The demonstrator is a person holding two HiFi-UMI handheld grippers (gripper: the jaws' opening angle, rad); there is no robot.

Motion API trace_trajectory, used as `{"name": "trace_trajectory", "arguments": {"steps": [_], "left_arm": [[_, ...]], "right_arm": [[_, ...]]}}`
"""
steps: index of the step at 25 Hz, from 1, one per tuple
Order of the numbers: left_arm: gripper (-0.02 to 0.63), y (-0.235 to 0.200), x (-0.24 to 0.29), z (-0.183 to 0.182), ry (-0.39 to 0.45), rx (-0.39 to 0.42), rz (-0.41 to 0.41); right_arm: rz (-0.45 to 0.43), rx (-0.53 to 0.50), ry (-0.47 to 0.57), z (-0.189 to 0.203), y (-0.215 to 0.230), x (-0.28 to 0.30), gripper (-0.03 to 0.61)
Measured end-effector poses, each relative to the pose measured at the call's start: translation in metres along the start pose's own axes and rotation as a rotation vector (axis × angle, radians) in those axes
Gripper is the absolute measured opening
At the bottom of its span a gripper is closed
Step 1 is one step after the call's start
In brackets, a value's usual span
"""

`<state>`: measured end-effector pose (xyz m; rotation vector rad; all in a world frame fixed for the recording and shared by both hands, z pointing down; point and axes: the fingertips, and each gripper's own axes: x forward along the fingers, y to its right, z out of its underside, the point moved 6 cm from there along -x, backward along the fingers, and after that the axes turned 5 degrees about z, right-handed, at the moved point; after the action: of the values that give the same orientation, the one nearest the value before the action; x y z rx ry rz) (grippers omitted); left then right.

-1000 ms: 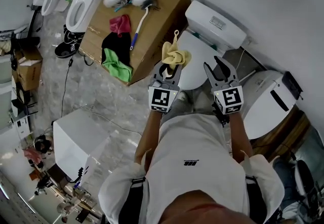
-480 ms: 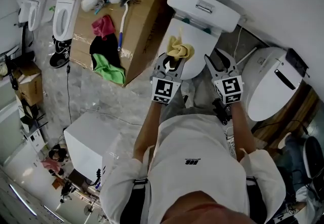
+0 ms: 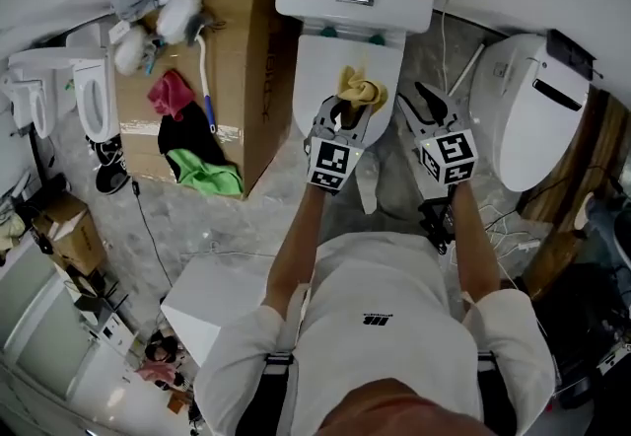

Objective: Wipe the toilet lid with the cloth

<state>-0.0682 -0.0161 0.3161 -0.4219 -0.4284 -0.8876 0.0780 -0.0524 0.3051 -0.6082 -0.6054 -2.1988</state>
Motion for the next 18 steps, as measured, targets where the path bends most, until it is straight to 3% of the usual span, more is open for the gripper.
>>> {"name": "trace_trajectory", "arguments": {"steps": [9, 18], "left_arm": [[0.104, 0.01, 0.058, 0.042, -0.058, 0.053, 0.169], [0.104, 0.012, 0.111, 0.09, -0.099, 0.058, 0.232]], "right_arm": [[0.121, 0.054, -0.007, 0.047, 0.029, 0.02, 0.189], [0.197, 0.115, -0.002, 0.095, 0.067, 0.045, 0.189]]}}
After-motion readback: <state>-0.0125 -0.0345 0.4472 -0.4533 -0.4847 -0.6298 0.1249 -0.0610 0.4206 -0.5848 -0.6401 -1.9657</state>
